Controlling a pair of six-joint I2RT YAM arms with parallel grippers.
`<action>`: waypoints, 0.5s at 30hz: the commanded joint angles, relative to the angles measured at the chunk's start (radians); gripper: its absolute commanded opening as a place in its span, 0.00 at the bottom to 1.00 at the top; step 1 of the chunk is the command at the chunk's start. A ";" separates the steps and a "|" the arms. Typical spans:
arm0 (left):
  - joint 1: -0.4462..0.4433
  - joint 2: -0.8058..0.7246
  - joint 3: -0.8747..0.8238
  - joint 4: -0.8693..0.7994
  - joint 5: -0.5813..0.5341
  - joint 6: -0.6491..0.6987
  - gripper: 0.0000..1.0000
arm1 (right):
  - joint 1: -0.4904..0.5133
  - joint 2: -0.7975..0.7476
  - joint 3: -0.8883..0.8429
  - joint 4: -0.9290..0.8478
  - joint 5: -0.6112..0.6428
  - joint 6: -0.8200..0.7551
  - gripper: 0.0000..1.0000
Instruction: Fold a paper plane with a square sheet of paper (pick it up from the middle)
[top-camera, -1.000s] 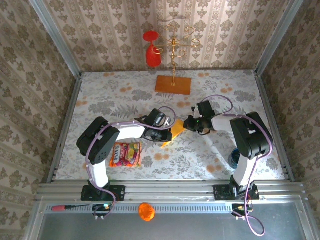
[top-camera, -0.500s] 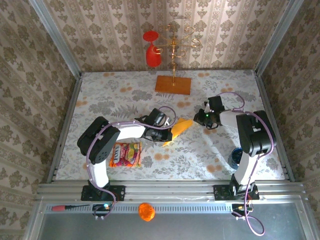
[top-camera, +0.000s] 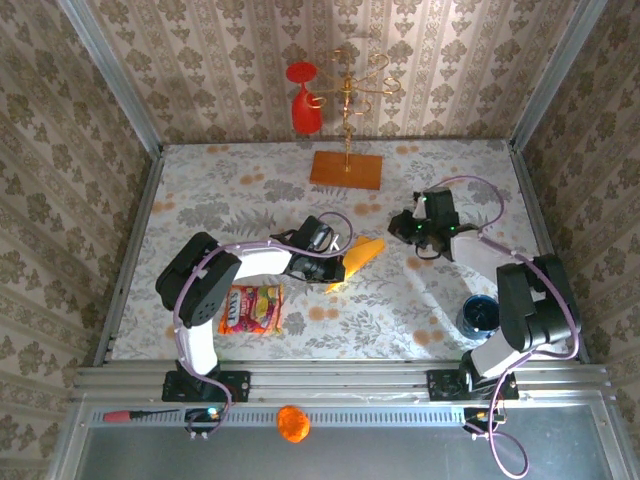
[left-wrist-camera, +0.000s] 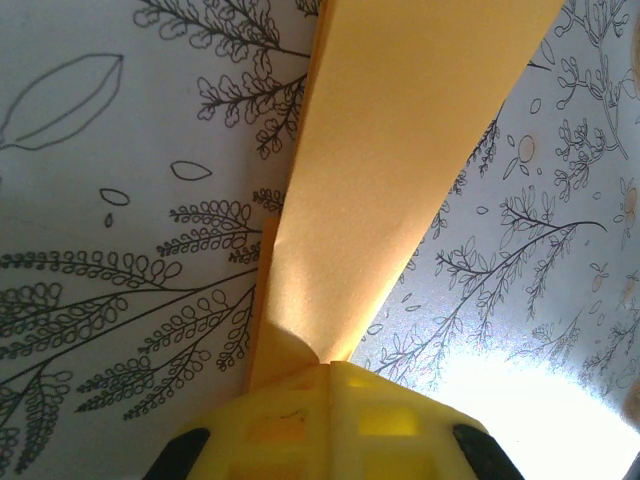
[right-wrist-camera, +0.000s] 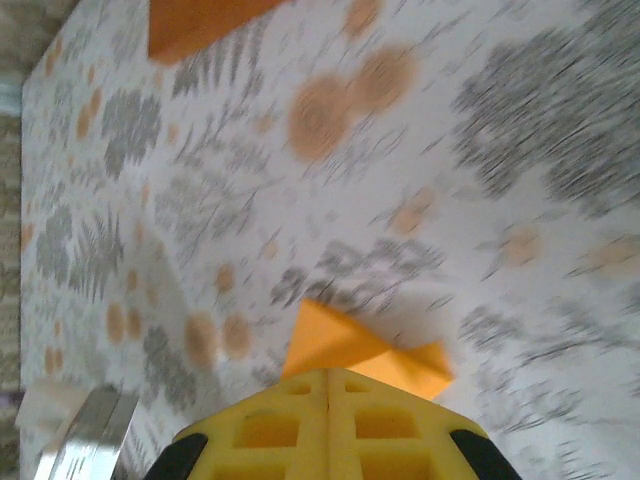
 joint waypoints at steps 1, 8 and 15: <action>-0.010 0.041 -0.009 -0.068 -0.001 0.007 0.00 | 0.101 0.018 -0.048 -0.015 -0.008 0.059 0.00; -0.010 0.037 -0.012 -0.064 -0.002 0.006 0.00 | 0.209 0.098 -0.069 0.081 -0.029 0.157 0.00; -0.010 0.021 -0.018 -0.058 -0.004 0.003 0.00 | 0.220 0.165 -0.024 0.112 -0.087 0.144 0.00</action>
